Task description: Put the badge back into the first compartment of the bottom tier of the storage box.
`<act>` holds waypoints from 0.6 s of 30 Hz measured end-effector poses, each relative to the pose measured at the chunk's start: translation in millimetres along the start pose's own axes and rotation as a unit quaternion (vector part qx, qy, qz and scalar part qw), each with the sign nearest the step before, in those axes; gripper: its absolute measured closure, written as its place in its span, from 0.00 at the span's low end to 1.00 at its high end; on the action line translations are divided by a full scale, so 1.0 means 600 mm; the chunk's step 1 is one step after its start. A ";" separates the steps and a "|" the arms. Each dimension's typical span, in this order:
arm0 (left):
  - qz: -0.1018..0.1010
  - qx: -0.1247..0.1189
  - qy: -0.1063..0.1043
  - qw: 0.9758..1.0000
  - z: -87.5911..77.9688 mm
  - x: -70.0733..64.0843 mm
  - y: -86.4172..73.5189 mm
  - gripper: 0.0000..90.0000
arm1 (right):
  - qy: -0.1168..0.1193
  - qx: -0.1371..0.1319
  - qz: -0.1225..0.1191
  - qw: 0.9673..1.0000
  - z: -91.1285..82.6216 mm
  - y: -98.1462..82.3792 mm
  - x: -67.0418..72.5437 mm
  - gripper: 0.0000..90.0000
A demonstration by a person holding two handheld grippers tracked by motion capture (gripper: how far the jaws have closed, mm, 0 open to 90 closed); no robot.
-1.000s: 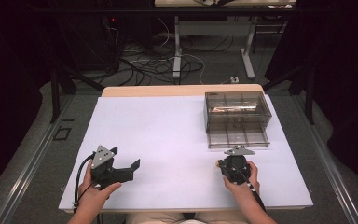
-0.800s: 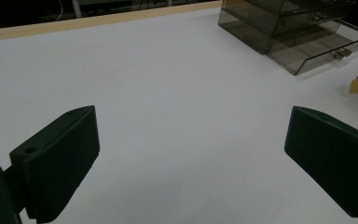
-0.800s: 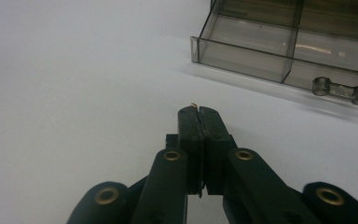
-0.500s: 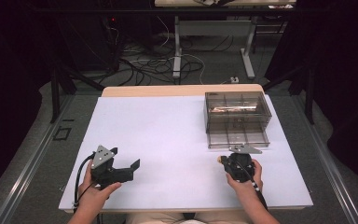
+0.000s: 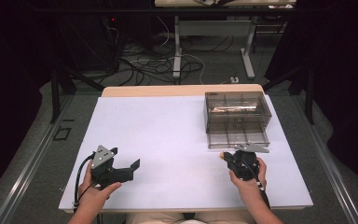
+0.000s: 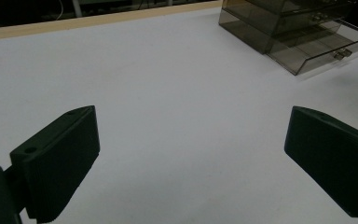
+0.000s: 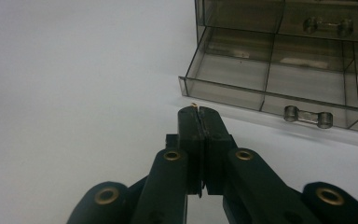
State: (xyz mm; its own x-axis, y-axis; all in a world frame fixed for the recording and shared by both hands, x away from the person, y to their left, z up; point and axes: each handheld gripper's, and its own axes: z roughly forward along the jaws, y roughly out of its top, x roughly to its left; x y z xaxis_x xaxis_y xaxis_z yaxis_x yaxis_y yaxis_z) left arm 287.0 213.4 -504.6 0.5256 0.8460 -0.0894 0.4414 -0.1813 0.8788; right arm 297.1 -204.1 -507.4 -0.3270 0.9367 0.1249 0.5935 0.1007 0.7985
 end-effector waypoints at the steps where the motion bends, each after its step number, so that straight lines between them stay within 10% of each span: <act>1: 0.000 0.000 0.000 1.000 0.000 0.000 0.000 0.04 | -0.001 -0.002 0.004 1.000 -0.001 0.001 0.001 0.99; 18: -0.001 0.001 0.004 1.000 0.001 0.000 0.000 0.04 | 0.007 -0.014 0.021 1.000 -0.029 0.029 -0.020 0.99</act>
State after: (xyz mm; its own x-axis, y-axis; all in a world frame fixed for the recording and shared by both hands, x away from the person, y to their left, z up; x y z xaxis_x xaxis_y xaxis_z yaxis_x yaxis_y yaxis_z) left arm 287.5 213.1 -505.0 0.5190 0.8503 -0.0867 0.4442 -0.1817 0.8773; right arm 298.6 -219.7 -484.5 -0.3132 0.9348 0.1673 0.5867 0.0520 0.8081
